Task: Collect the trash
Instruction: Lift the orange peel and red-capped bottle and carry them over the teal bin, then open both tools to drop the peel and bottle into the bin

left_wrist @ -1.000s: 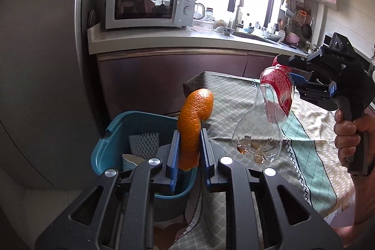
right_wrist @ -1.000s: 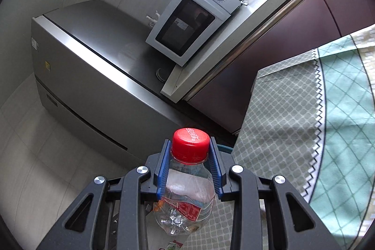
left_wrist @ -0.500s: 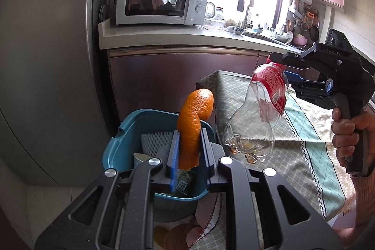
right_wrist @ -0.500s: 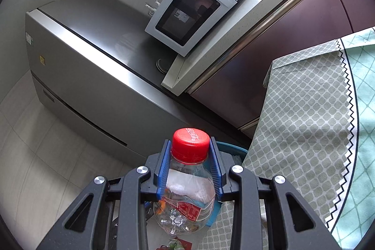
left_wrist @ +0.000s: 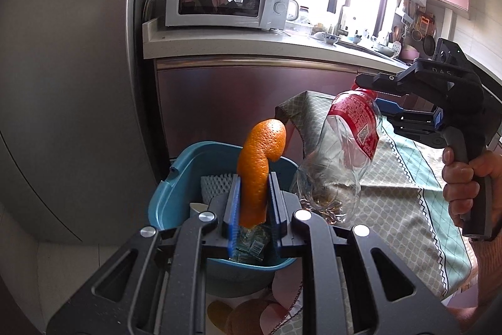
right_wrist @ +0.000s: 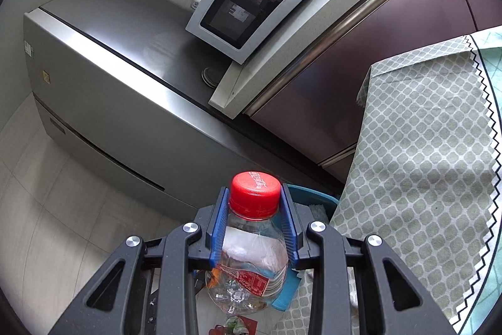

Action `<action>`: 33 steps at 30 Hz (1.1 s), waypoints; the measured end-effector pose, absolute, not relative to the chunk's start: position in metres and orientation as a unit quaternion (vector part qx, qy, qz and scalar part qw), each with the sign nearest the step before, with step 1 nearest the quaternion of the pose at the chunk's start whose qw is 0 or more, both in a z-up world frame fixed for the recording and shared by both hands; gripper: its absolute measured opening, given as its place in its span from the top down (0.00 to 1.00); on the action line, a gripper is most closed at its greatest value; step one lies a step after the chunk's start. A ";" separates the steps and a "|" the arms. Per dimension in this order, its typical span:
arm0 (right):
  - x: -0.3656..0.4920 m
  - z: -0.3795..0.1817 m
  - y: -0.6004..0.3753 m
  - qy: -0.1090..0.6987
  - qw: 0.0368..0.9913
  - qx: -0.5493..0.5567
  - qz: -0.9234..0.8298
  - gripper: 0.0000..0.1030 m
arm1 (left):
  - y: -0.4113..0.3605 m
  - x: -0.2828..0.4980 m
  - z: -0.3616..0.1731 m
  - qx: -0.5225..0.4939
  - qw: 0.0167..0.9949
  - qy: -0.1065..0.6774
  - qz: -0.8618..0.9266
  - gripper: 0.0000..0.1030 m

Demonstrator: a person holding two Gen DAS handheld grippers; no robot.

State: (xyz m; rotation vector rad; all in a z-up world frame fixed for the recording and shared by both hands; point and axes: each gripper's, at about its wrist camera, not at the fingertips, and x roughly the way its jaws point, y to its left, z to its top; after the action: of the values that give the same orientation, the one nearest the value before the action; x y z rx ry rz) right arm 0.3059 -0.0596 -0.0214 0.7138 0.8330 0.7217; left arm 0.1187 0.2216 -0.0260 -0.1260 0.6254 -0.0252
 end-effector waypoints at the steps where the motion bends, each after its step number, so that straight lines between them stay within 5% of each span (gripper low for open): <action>1: 0.307 -0.022 -0.058 0.389 0.792 0.331 0.335 0.71 | 0.222 0.120 -0.027 -0.062 0.949 0.309 -0.011 0.83; 33: 0.329 -0.065 0.004 0.455 0.782 0.272 0.328 0.71 | 0.240 0.167 -0.076 -0.078 0.928 0.365 0.023 0.82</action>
State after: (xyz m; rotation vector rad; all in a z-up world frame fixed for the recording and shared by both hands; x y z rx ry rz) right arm 0.3293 0.0037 -0.0651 0.5867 0.9827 0.7072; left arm 0.1673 0.2395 -0.0759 -0.1607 0.7472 0.0478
